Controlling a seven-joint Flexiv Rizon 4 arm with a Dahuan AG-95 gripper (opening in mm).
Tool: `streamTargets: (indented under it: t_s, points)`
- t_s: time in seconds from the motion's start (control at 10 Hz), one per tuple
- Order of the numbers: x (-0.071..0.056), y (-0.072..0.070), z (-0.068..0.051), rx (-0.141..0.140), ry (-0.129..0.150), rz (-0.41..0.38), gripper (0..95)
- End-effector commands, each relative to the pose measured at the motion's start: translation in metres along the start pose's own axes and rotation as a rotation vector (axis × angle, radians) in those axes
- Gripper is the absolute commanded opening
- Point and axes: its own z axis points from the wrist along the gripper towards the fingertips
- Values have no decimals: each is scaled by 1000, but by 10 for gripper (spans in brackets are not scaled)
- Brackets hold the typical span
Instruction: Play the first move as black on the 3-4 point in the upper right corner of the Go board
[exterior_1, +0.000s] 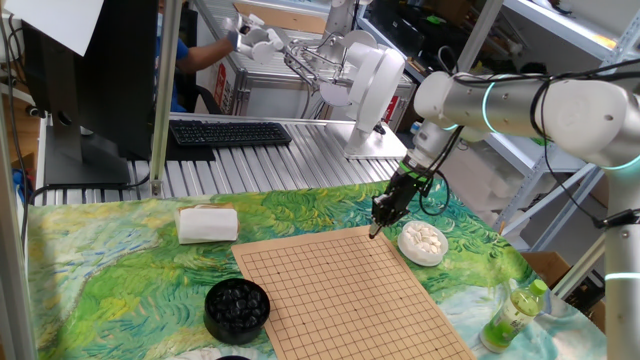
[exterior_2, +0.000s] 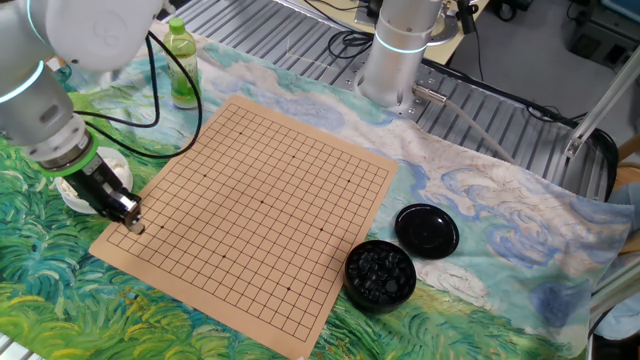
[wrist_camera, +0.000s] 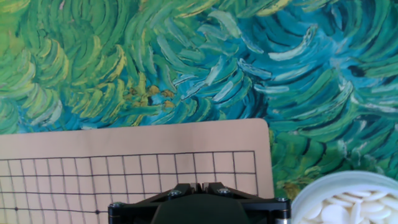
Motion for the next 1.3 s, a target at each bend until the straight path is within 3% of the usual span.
streamTargets:
  t_s: [0.1,0.4,0.7,0.9,1.3]
  points:
    - [2,1,0,-9,-3,3,0]
    - [2,2,1,-10,-11,16,0]
    - [6,3,7,-19,-37,30,0]
    - [11,5,13,-15,-41,35,0]
    - [12,5,15,-14,-49,39,0]
